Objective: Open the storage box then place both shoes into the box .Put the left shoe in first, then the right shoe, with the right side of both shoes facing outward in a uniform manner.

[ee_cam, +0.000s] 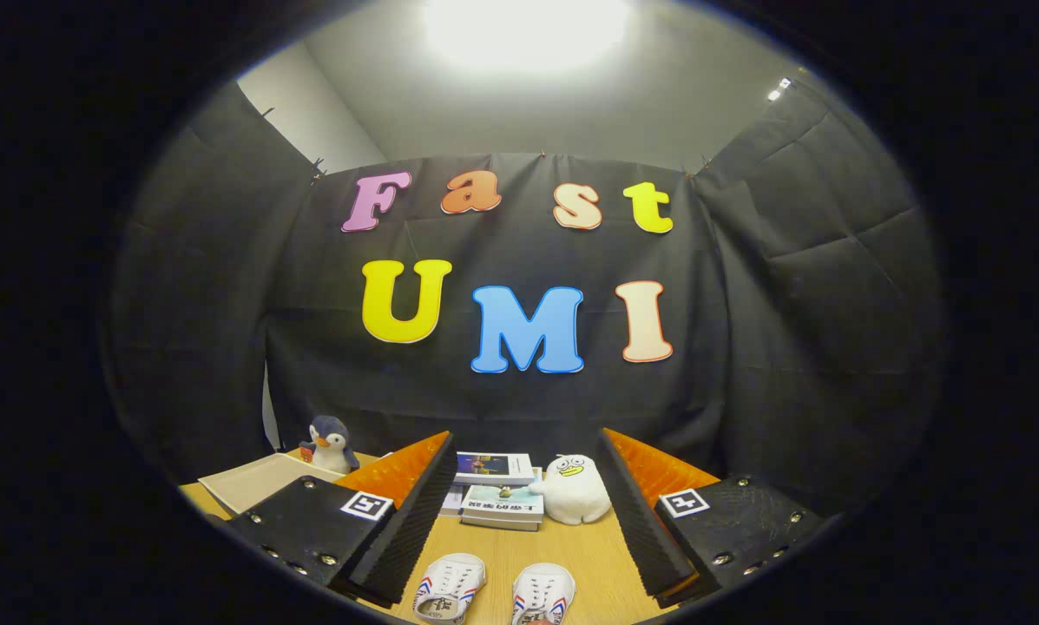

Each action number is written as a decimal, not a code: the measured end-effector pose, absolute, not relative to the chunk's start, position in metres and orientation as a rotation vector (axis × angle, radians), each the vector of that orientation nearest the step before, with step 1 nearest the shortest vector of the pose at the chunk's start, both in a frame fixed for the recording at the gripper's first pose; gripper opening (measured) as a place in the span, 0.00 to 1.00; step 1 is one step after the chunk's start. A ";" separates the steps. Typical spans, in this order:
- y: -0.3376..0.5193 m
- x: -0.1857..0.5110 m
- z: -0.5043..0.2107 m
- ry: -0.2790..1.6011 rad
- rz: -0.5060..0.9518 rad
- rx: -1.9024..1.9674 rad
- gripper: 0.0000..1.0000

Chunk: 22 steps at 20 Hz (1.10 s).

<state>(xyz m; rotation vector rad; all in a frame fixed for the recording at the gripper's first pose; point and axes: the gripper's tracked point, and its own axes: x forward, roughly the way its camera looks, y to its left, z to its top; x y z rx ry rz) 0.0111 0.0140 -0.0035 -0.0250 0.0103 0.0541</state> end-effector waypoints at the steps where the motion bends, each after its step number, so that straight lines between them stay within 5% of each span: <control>1: 0.019 0.013 -0.007 0.021 0.071 -0.009 0.96; 22: 0.144 0.014 -0.126 0.460 0.343 0.583 0.98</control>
